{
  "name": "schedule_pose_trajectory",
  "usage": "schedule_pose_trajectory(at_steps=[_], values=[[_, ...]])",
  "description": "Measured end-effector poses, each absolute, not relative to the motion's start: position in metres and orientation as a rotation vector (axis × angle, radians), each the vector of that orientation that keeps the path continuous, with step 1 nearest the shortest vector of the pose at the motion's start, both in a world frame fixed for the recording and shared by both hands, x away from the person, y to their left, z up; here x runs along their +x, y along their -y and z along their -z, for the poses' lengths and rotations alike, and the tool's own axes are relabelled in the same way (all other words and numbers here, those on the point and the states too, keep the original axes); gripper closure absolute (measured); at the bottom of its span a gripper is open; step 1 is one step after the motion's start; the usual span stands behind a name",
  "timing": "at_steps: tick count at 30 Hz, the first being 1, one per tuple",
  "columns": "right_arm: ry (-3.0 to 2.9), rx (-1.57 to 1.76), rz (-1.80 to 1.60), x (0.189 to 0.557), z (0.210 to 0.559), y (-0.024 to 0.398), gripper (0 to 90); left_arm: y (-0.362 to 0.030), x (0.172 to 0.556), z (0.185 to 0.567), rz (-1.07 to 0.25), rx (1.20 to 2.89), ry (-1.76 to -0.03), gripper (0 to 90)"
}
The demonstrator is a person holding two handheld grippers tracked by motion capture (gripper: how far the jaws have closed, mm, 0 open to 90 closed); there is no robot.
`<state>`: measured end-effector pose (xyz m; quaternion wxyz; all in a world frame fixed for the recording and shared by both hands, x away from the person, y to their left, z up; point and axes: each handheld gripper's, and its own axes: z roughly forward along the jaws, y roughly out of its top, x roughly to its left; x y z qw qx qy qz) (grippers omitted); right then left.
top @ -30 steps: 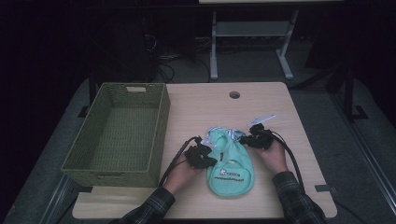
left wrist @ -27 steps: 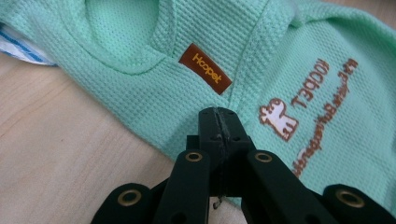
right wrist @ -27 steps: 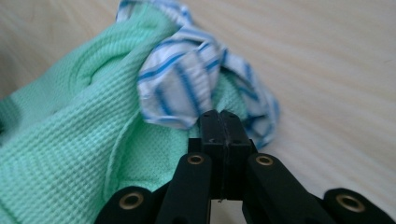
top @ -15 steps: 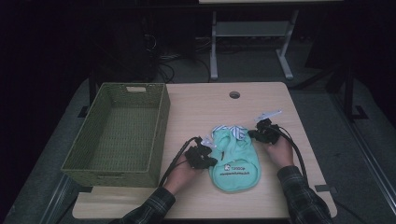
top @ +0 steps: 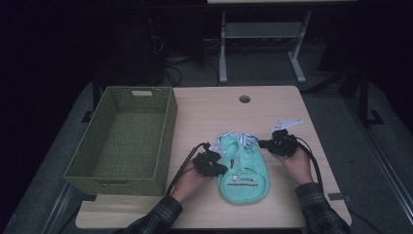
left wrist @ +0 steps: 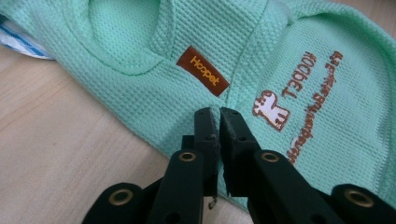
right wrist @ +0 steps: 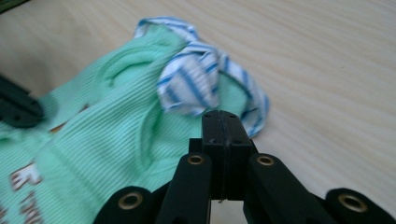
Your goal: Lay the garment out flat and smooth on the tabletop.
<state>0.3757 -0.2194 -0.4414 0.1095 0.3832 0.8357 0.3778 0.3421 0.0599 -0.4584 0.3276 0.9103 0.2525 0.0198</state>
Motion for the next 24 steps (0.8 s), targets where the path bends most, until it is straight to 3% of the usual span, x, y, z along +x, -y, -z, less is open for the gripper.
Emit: schedule_pose_trajectory(at_steps=[5,15,24], values=[[-2.479,1.097,-1.140,0.359,0.443,0.218,89.9,-0.061,0.344,0.456,-0.079,2.388,-0.671,79.3],[-2.562,1.083,-1.102,0.336,0.456,0.214,89.9,-0.062,0.345,0.457,-0.109,2.405,-0.679,80.0],[-2.562,1.036,-1.126,0.325,0.450,0.205,90.0,-0.052,0.332,0.457,-0.053,2.398,-0.646,81.7]])
